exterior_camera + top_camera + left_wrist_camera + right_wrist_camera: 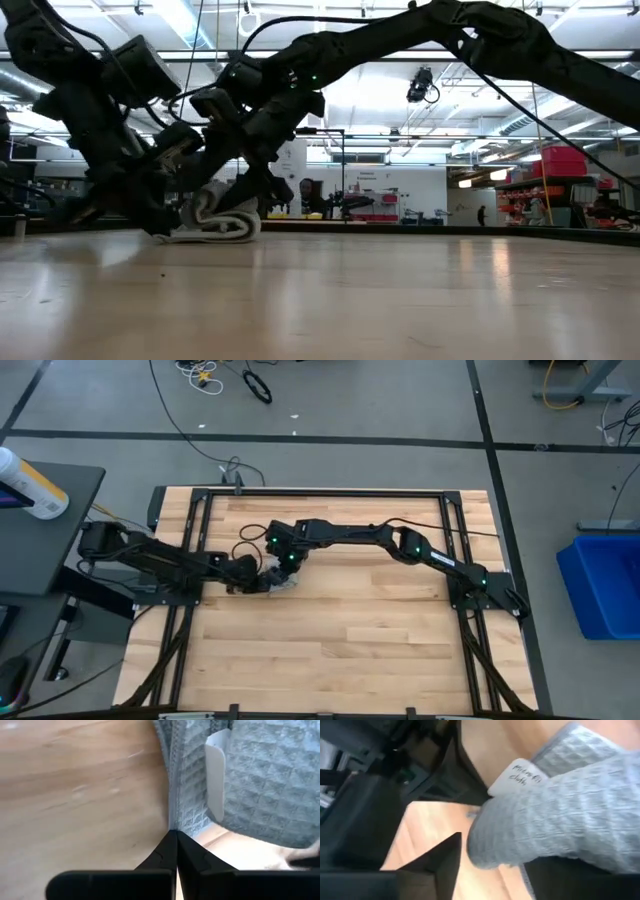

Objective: Fold microfiber towels
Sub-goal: Fold the gray microfiber towel

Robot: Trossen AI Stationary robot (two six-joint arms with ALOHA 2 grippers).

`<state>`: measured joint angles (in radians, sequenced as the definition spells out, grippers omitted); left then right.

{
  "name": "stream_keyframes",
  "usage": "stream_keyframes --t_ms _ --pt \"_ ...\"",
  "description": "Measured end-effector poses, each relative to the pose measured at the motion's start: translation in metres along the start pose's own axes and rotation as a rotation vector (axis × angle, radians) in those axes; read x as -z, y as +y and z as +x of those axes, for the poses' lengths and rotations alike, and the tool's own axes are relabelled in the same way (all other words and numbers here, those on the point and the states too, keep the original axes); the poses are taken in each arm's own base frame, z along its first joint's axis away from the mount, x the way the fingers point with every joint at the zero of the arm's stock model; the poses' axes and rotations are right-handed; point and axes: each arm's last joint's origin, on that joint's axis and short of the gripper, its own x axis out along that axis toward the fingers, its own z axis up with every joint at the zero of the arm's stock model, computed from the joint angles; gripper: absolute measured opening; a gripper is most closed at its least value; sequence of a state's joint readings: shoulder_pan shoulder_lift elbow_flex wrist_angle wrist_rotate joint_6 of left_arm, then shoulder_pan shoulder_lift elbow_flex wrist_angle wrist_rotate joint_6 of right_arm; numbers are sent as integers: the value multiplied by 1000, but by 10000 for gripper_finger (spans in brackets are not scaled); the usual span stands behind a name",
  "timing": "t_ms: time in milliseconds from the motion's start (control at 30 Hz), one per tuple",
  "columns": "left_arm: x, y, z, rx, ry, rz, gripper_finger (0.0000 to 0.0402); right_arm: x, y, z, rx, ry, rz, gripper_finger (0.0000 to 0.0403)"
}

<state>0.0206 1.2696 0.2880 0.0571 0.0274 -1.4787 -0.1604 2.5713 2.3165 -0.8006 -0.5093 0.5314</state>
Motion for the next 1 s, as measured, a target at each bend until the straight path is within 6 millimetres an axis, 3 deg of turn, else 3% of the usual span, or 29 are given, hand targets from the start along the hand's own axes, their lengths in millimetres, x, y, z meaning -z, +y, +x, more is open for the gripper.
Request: stream_keyframes --t_ms 167,367,600,800,1000 --pt "10 2 -16 -9 -25 -2 2 -8 12 -10 -66 -43 -47 245" --pt "19 4 -36 -1 -57 13 2 -11 16 -8 -96 -80 -44 260" --pt "27 12 -47 -43 -50 17 2 -15 22 -6 -105 -143 -73 211" --pt "33 13 -53 -14 -76 15 3 -17 13 2 -79 -157 -91 178" --pt "38 8 -67 108 -171 -15 3 -31 16 -18 -95 -275 -83 149"
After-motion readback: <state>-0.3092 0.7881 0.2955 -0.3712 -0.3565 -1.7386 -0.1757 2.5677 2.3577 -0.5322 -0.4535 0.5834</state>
